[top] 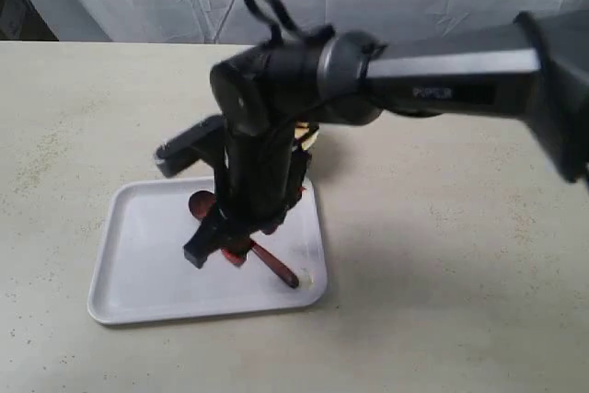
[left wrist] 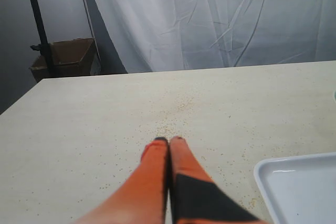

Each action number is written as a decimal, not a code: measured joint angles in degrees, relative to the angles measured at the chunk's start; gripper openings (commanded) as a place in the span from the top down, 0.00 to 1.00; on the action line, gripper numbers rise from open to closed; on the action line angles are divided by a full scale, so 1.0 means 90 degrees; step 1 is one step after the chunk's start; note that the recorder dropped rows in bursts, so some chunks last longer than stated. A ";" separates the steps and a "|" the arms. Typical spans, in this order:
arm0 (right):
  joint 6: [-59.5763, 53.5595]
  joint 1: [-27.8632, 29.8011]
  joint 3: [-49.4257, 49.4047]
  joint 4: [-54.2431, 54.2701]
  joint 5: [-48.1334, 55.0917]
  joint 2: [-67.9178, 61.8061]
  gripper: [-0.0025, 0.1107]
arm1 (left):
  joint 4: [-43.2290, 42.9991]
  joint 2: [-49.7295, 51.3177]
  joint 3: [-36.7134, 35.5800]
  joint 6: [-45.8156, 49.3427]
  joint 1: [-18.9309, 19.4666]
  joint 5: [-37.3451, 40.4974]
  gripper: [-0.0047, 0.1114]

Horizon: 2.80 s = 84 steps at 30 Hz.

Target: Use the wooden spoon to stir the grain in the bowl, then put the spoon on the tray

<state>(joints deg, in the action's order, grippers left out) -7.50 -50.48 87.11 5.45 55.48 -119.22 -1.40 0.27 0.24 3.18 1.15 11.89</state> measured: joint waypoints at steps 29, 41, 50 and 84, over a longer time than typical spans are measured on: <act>0.0112 -0.0188 -0.9675 0.0716 -0.7252 1.0448 0.95 | 0.0000 0.0000 0.0000 0.0000 0.0000 0.0000 0.96; 0.0183 0.4442 -0.9675 0.1083 -0.4868 1.3158 0.95 | 0.0000 0.0000 0.0000 0.0000 0.0000 0.0000 0.96; 0.0210 0.4754 -0.9675 0.1657 -0.4163 1.3204 0.95 | 0.0000 0.0000 0.0000 0.0000 0.0000 0.0000 0.96; 0.0210 0.4754 -0.9675 0.1223 -0.4138 1.3204 0.95 | 0.0000 0.0000 0.0000 0.0000 0.0000 0.0000 0.96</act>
<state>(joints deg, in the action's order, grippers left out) -5.61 -7.69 0.03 16.46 18.23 -0.39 -1.40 0.27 0.24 3.18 1.15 11.89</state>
